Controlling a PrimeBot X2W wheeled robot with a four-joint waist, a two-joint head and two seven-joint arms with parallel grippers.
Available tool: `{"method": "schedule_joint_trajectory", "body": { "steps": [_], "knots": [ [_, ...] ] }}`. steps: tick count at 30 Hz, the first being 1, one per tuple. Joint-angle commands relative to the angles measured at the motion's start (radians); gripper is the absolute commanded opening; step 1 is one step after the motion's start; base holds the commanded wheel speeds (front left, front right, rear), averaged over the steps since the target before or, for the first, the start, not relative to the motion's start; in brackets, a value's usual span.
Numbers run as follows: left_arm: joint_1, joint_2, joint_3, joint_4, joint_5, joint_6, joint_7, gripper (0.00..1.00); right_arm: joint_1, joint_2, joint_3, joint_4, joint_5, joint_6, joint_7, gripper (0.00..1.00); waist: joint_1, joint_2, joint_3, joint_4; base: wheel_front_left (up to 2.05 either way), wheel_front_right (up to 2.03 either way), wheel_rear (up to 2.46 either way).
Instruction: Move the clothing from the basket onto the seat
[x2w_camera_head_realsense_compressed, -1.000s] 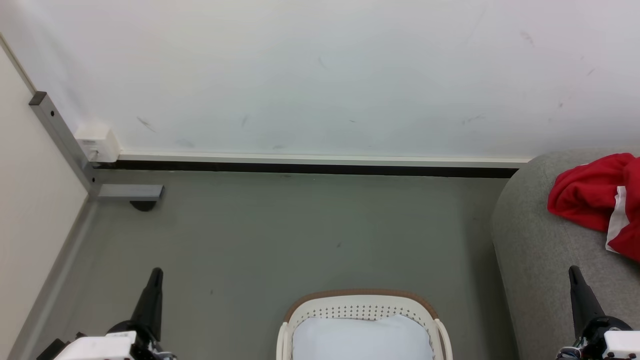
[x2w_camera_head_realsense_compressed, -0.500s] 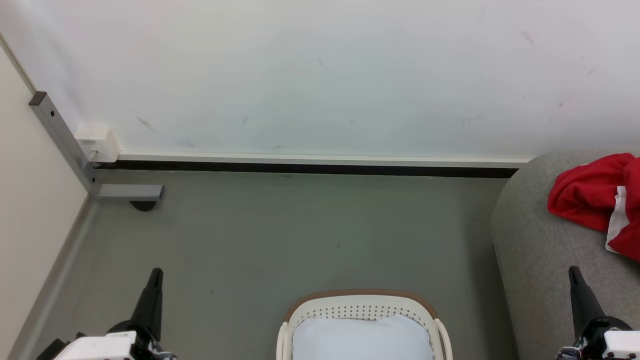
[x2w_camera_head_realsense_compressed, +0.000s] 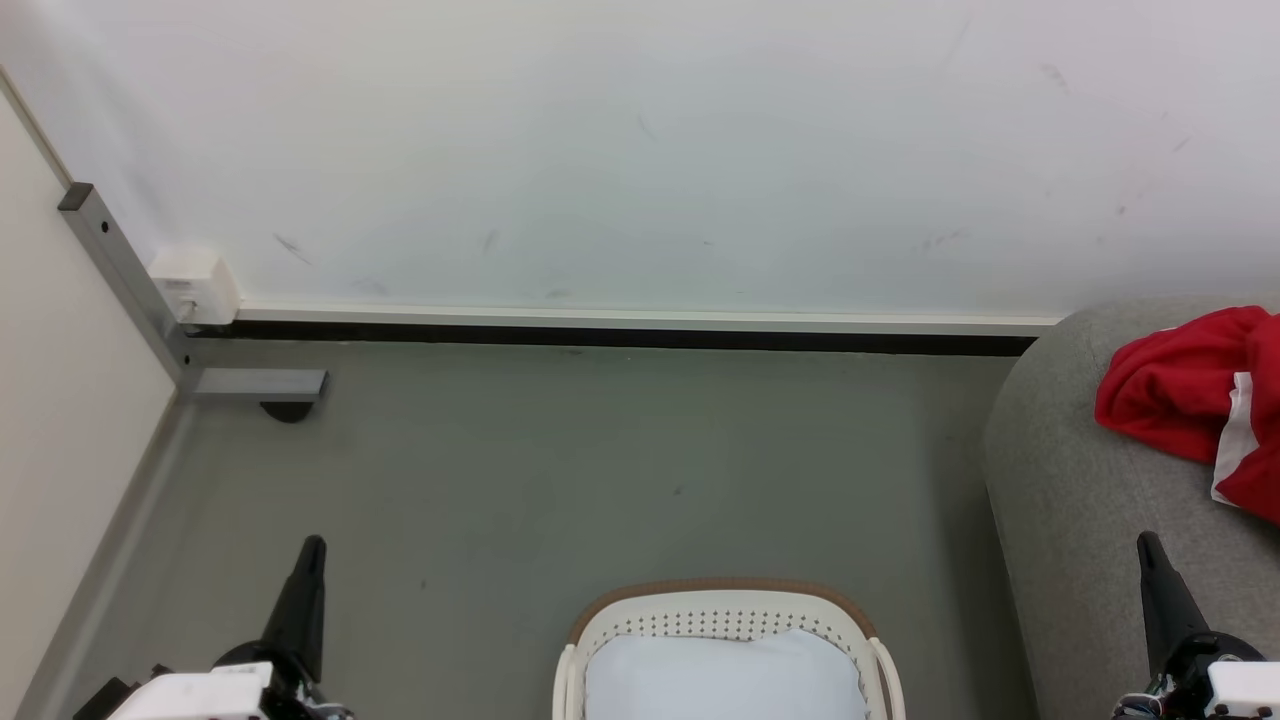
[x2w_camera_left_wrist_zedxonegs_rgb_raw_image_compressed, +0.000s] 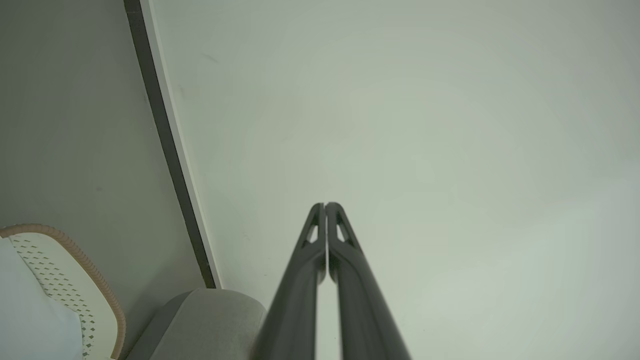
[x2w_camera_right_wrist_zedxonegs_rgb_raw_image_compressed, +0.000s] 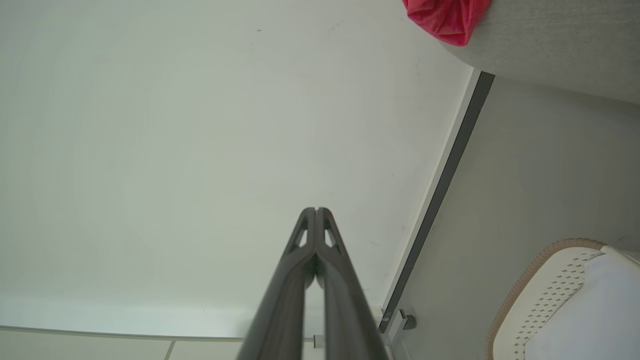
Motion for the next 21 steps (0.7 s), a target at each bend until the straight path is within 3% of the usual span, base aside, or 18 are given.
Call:
{"method": "schedule_joint_trajectory", "body": {
  "steps": [1,21],
  "knots": [
    [-0.008,0.002,0.002,-0.003,-0.014,-0.004,0.003,0.0,-0.013,0.0,-0.004,-0.002,-0.009,-0.002,0.004,0.0,0.0,0.0,0.0,0.0,0.0,0.0,0.0],
    [-0.008,0.002,0.002,-0.003,-0.014,-0.004,0.003,0.0,-0.013,0.0,-0.005,-0.002,-0.01,-0.002,0.004,0.0,0.0,0.0,0.0,0.0,0.0,0.0,0.0]
  ]
}}
